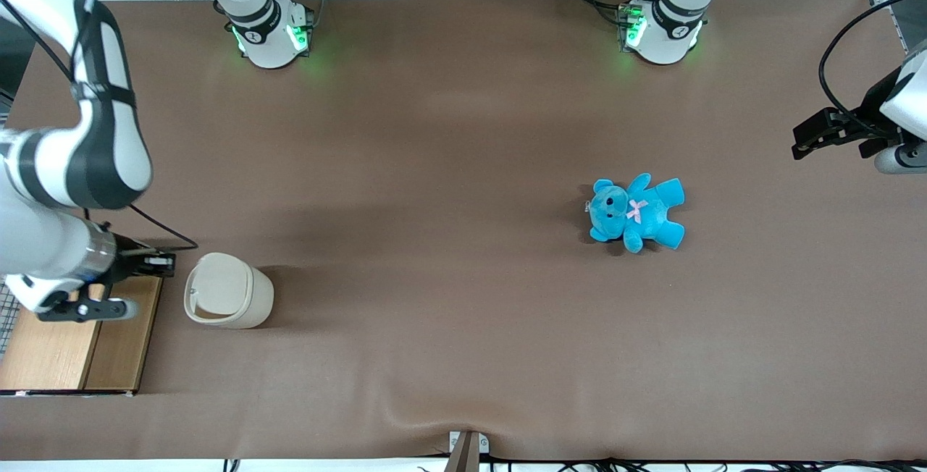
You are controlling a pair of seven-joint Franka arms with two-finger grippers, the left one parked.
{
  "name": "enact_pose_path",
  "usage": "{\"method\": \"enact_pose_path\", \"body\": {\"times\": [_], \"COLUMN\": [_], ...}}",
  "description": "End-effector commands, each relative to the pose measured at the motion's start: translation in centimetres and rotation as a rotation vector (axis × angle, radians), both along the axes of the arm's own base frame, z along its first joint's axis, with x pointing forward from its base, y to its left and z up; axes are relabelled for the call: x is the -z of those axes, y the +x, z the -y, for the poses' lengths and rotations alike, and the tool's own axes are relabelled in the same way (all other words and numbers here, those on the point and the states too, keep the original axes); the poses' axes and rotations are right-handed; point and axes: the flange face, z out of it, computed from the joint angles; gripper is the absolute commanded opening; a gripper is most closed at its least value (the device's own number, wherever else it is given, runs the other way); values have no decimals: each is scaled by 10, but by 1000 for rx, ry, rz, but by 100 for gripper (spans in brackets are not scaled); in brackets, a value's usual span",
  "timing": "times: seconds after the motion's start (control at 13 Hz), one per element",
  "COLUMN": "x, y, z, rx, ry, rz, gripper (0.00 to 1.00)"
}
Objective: Open trash can with right arm
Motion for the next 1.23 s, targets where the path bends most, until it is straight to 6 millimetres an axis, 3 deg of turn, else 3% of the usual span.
{"method": "enact_pose_path", "body": {"times": [0.0,0.31,0.46,0.62,0.85,1.08,1.15], "x": [-36,-102,-138,-175,-193,-230,-234], "y": [-17,-50,-77,-104,-127,-153,-160], "z": [5,9,21,20,20,17,14], "rx": [-13,3,23,30,38,48,73], "ry": [1,19,30,28,31,33,30], "rz": [8,10,-11,-10,-58,-31,-48], "gripper": [100,100,100,100,100,100,100]}}
